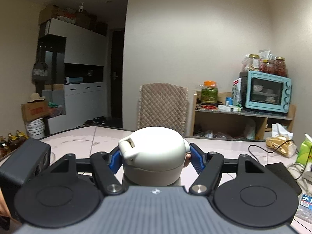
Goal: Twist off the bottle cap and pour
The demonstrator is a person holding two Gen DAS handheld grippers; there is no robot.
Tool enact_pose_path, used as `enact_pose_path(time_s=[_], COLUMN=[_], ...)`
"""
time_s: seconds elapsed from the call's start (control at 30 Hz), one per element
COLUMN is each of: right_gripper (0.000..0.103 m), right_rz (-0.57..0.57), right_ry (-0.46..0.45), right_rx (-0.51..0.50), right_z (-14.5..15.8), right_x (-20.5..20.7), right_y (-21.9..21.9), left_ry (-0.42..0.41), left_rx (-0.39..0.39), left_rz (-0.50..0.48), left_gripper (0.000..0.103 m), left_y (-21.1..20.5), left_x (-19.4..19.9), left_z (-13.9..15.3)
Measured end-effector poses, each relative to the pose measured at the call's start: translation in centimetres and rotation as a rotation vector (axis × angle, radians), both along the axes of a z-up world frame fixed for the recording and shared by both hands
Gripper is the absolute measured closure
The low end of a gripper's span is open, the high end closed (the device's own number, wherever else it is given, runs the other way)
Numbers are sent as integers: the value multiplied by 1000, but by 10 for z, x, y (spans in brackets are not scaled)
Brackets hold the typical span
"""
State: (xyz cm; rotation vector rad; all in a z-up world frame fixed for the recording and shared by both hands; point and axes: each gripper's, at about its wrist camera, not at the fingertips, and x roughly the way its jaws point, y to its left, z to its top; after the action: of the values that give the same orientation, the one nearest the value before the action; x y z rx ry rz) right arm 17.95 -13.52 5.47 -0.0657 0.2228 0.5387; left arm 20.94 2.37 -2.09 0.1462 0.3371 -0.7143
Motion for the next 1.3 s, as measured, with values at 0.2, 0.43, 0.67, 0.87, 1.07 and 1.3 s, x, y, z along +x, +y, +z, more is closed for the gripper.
enact_pose_path(time_s=[0.2,0.43,0.67,0.87,1.07,1.3], right_gripper=[32,32,32,32,32,32], right_rz=[124,321,455,481,478,425], right_ry=[17,51,78,79,56,23], right_rx=[-14,-27,-23,-3,13,40], right_z=[3,9,17,22,33,52], right_x=[10,31,49,49,42,36], right_y=[-12,-30,-40,-47,-46,-54], left_ry=[-1,2,9,4,-4,-5], left_rx=[1,1,-7,8,20,21], left_rz=[-6,-26,-28,-32,-33,-34], left_gripper=[31,31,31,31,31,31], left_y=[0,3,4,3,0,0], left_x=[-1,2,3,2,1,1], left_z=[-1,-2,-2,-2,-2,-2])
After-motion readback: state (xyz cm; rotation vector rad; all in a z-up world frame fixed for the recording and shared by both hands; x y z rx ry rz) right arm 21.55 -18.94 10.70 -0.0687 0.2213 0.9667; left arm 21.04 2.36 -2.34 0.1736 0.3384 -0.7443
